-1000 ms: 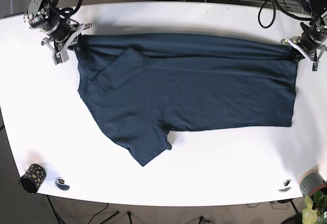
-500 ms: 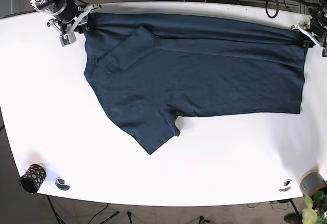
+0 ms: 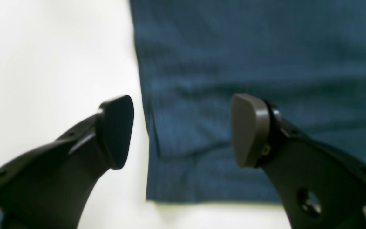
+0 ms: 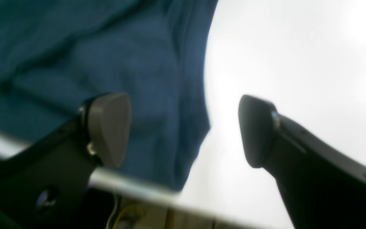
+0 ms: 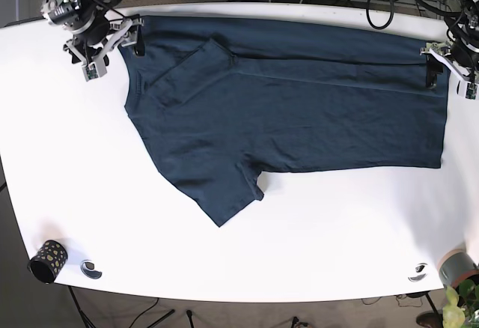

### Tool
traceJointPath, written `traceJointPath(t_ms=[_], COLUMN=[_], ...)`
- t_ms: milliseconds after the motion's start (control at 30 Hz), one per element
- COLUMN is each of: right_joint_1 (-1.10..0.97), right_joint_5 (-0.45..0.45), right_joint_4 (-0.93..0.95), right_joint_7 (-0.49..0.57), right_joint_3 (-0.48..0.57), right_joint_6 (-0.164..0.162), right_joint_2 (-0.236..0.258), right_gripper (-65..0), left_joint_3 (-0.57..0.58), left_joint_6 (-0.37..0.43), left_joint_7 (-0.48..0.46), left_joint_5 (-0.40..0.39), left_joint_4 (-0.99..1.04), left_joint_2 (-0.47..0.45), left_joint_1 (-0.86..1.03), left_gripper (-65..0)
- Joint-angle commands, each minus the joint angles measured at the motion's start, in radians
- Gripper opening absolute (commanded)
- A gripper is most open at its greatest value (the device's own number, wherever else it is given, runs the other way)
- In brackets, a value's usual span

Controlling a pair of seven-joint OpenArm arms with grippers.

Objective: Fold the T-shirt properly
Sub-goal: 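Drag the folded shirt back toward the robot with both grippers, then move the right gripper to the sleeve and left gripper to the hem corner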

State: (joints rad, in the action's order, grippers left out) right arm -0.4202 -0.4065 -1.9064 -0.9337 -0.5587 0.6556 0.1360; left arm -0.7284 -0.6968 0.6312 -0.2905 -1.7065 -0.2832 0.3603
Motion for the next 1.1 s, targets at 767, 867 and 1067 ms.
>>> traceJointPath(t_ms=[767, 867, 1067], right_joint_1=[0.625, 0.691, 0.814], right_joint_5=[-0.009, -0.009, -0.009], right_joint_4=[0.528, 0.634, 0.864], right_joint_7=[0.049, 0.095, 0.206], right_joint_3=[0.211, 0.248, 0.354], right_joint_6=[0.0, 0.0, 0.0], right_joint_2=[0.138, 0.15, 0.176], right_gripper=[-14.4, -17.3, -21.4], left_joint_3=[0.12, 0.12, 0.12], left_joint_6=[-0.001, -0.001, 0.006], left_joint_7=[-0.018, -0.018, -0.018], left_joint_5=[0.273, 0.274, 0.274], left_joint_4=[0.179, 0.21, 0.231], left_joint_2=[0.085, 0.085, 0.083], left_joint_1=[-0.47, -0.504, -0.516], left_gripper=[-21.0, -21.0, -21.0])
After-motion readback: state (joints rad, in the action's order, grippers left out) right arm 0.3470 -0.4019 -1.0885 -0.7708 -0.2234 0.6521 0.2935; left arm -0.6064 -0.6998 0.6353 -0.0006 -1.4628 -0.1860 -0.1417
